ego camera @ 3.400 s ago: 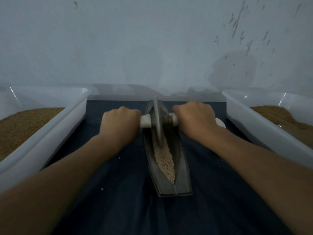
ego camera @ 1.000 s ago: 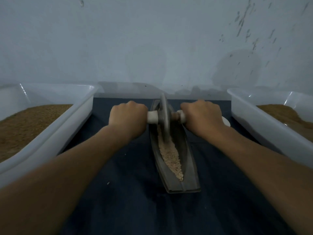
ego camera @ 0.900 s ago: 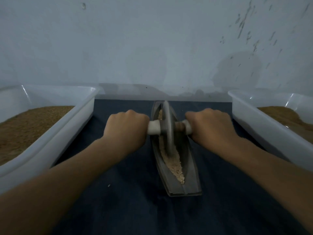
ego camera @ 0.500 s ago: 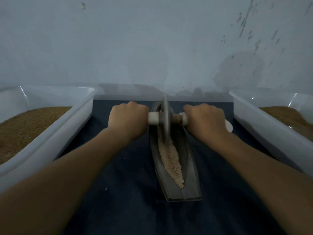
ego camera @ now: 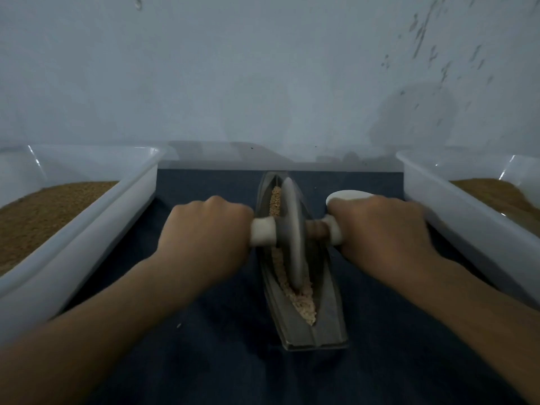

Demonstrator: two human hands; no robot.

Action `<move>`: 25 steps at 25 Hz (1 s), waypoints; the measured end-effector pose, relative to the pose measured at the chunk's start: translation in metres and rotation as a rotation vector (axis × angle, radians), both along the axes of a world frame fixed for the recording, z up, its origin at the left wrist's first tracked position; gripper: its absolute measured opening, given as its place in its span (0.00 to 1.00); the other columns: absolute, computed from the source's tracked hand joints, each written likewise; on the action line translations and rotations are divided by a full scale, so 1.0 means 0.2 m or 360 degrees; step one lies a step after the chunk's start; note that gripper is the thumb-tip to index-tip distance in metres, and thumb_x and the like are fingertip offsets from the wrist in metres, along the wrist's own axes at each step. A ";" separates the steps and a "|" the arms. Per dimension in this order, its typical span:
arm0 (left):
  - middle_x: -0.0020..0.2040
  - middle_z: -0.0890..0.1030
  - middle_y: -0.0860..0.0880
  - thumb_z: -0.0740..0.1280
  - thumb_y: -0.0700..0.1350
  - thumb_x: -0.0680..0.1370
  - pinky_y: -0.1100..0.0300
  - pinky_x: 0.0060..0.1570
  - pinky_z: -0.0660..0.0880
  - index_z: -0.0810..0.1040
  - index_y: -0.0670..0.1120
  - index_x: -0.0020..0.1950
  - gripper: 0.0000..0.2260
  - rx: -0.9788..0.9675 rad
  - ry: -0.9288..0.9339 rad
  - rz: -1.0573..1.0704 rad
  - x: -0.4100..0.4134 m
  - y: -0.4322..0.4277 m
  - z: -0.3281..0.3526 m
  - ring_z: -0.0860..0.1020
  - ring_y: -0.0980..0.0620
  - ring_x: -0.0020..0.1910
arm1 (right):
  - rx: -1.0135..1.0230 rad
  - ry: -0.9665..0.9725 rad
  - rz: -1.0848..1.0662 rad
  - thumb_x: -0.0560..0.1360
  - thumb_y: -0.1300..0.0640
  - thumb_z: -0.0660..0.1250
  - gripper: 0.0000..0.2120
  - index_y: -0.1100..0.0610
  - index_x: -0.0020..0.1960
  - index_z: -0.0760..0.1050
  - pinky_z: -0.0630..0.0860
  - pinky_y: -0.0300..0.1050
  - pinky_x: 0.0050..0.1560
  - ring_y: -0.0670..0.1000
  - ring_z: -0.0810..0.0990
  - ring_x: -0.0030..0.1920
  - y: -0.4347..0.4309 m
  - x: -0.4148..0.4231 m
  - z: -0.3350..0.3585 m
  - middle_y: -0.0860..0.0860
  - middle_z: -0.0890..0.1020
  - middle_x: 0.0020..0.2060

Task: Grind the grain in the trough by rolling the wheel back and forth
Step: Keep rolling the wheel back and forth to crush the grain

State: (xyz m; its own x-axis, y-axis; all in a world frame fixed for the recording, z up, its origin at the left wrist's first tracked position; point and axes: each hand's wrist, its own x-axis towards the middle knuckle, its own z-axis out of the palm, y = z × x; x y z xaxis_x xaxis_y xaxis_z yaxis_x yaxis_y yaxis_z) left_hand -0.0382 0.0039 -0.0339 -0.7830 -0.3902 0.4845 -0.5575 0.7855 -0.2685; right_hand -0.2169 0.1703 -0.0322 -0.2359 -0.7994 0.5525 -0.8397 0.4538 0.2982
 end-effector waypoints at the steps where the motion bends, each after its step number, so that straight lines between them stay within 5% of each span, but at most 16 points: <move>1: 0.32 0.65 0.54 0.68 0.52 0.72 0.59 0.28 0.61 0.72 0.54 0.40 0.06 0.0064 0.0011 0.0085 -0.09 -0.06 0.00 0.61 0.54 0.26 | 0.0016 -0.0026 -0.0063 0.68 0.56 0.72 0.15 0.49 0.39 0.64 0.52 0.40 0.28 0.52 0.67 0.29 -0.09 -0.04 -0.01 0.46 0.68 0.30; 5: 0.38 0.70 0.50 0.65 0.47 0.75 0.53 0.36 0.67 0.77 0.51 0.49 0.04 0.0224 -0.0066 0.0161 -0.23 -0.13 0.08 0.70 0.48 0.35 | 0.0065 -0.0253 -0.0191 0.75 0.52 0.68 0.12 0.49 0.43 0.64 0.65 0.46 0.34 0.57 0.76 0.40 -0.25 -0.13 0.05 0.49 0.71 0.36; 7: 0.34 0.66 0.53 0.67 0.50 0.74 0.55 0.33 0.65 0.73 0.53 0.44 0.03 0.0178 -0.0062 0.0099 -0.13 -0.07 0.06 0.66 0.51 0.31 | 0.0095 -0.0109 -0.0149 0.72 0.52 0.69 0.15 0.48 0.39 0.61 0.57 0.42 0.29 0.53 0.70 0.32 -0.14 -0.08 0.03 0.46 0.68 0.32; 9: 0.30 0.61 0.55 0.70 0.53 0.70 0.60 0.27 0.57 0.64 0.56 0.37 0.14 0.0020 0.0037 -0.0063 0.01 0.00 0.01 0.58 0.54 0.26 | 0.0009 0.0049 0.0013 0.65 0.52 0.72 0.19 0.48 0.37 0.58 0.48 0.38 0.27 0.49 0.60 0.26 0.01 0.01 0.01 0.44 0.61 0.27; 13: 0.26 0.54 0.56 0.76 0.51 0.60 0.67 0.28 0.47 0.59 0.56 0.34 0.23 -0.0156 0.0092 -0.0179 0.08 0.05 0.04 0.49 0.57 0.23 | -0.0079 0.0041 0.0120 0.59 0.53 0.72 0.20 0.47 0.35 0.59 0.46 0.34 0.30 0.47 0.53 0.25 0.13 0.04 0.02 0.42 0.50 0.27; 17: 0.33 0.68 0.52 0.67 0.49 0.73 0.57 0.30 0.63 0.74 0.52 0.42 0.03 0.0020 -0.0014 0.0058 -0.17 -0.10 0.03 0.66 0.50 0.28 | -0.0024 -0.0043 -0.0194 0.72 0.54 0.69 0.14 0.50 0.39 0.62 0.53 0.41 0.29 0.52 0.66 0.29 -0.13 -0.07 -0.03 0.45 0.65 0.30; 20: 0.43 0.77 0.48 0.65 0.46 0.76 0.53 0.38 0.68 0.78 0.51 0.51 0.06 0.0278 -0.0081 0.0160 -0.24 -0.16 0.09 0.77 0.44 0.41 | 0.0009 -0.0173 -0.0209 0.77 0.53 0.67 0.11 0.50 0.43 0.64 0.62 0.46 0.33 0.55 0.69 0.35 -0.26 -0.12 0.03 0.49 0.69 0.35; 22: 0.38 0.72 0.50 0.66 0.47 0.75 0.55 0.34 0.66 0.76 0.51 0.47 0.02 0.0191 -0.0045 0.0118 -0.15 -0.09 0.06 0.72 0.47 0.35 | 0.0078 -0.0120 -0.0154 0.74 0.53 0.69 0.14 0.49 0.41 0.62 0.61 0.44 0.32 0.54 0.68 0.33 -0.18 -0.09 0.04 0.47 0.68 0.33; 25: 0.28 0.59 0.54 0.75 0.49 0.64 0.64 0.26 0.52 0.61 0.53 0.35 0.20 -0.0117 0.0117 -0.0168 0.06 0.05 0.00 0.57 0.52 0.23 | -0.0053 0.0094 0.0041 0.62 0.54 0.73 0.21 0.47 0.37 0.59 0.47 0.37 0.29 0.49 0.57 0.26 0.05 0.02 0.01 0.43 0.57 0.27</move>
State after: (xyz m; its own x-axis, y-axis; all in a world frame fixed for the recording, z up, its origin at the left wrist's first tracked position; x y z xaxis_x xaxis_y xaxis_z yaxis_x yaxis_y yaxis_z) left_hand -0.0253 0.0134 -0.0345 -0.7789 -0.2689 0.5665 -0.4935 0.8203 -0.2891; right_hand -0.2131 0.1806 -0.0307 -0.1817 -0.7858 0.5912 -0.8325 0.4429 0.3328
